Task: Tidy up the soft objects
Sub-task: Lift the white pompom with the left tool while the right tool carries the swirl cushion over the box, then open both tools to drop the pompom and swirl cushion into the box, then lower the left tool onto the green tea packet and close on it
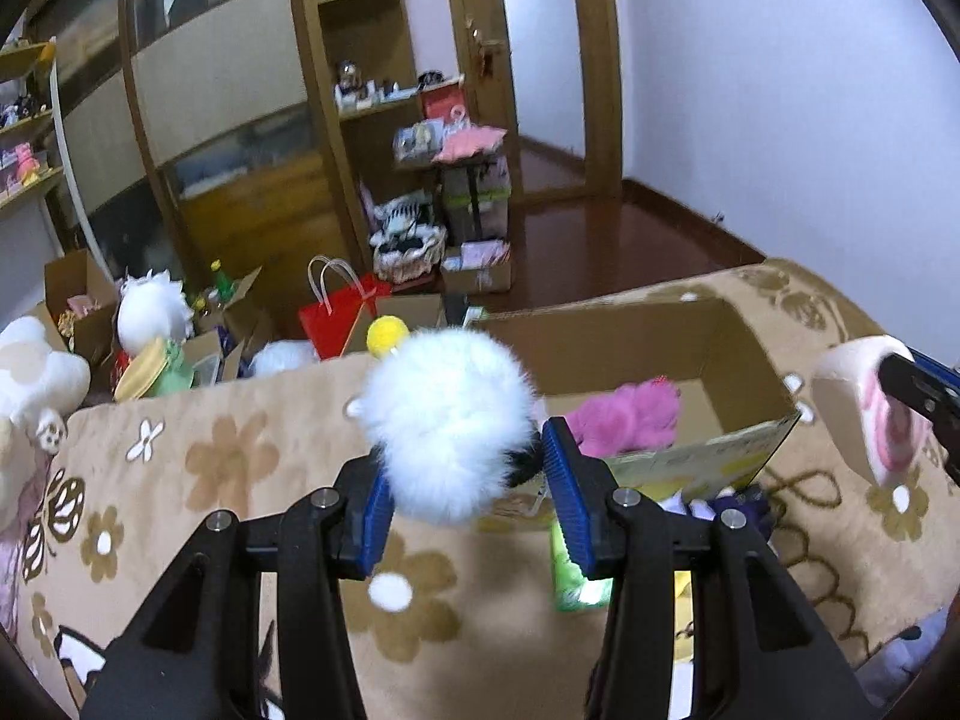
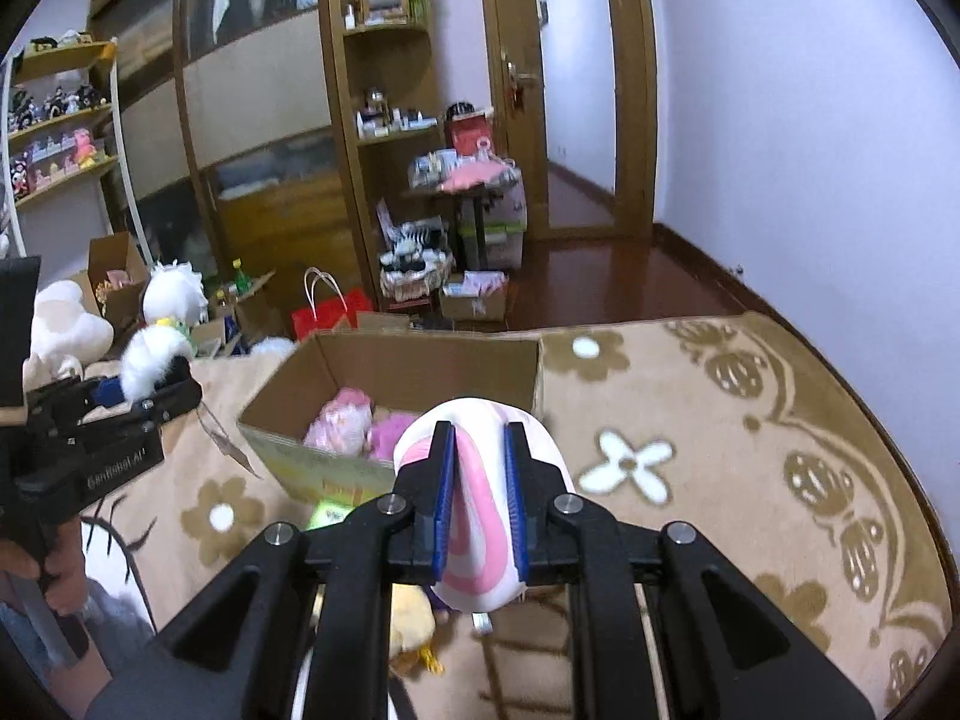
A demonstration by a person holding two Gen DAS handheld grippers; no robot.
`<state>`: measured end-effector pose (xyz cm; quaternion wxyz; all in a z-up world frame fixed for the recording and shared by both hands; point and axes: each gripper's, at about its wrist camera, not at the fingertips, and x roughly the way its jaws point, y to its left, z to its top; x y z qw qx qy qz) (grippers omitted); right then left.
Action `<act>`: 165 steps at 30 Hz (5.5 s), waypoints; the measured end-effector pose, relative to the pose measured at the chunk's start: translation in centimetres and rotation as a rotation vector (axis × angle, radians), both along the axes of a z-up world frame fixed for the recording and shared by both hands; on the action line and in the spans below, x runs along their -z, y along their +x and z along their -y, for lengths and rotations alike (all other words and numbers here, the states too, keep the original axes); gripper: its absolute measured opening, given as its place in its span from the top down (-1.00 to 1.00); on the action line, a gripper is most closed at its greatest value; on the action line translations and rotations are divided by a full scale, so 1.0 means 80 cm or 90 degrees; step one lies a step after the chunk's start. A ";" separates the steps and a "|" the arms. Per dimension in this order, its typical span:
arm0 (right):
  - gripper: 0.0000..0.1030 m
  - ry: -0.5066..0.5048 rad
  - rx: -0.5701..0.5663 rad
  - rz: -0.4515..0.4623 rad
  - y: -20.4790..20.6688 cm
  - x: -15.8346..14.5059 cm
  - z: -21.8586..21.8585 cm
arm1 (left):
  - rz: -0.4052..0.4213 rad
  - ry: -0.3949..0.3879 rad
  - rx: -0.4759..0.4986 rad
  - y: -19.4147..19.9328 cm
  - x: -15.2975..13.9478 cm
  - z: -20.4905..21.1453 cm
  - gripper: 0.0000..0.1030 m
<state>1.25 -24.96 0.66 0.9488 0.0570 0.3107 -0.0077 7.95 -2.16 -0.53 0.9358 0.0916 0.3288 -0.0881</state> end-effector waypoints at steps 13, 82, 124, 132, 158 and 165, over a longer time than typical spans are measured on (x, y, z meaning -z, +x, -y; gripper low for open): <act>0.68 -0.023 -0.023 0.028 0.041 -0.017 -0.007 | 0.055 0.002 -0.021 0.032 -0.047 0.016 0.13; -0.13 -0.016 -0.067 -0.048 0.104 0.041 -0.020 | -0.072 0.082 0.015 0.100 0.056 0.046 -0.42; -0.83 0.046 -0.063 -0.211 0.009 0.106 -0.046 | -0.332 -0.005 0.036 0.054 0.107 0.023 -0.87; -0.83 0.056 -0.071 -0.265 0.030 0.140 -0.058 | -0.368 0.006 0.043 0.072 0.135 0.035 -0.87; -0.12 0.131 -0.091 -0.366 0.041 0.185 -0.063 | -0.529 0.001 0.053 0.116 0.216 0.051 -0.11; -0.11 0.132 -0.081 -0.360 0.034 0.177 -0.050 | -0.503 0.026 0.053 0.110 0.218 0.051 0.00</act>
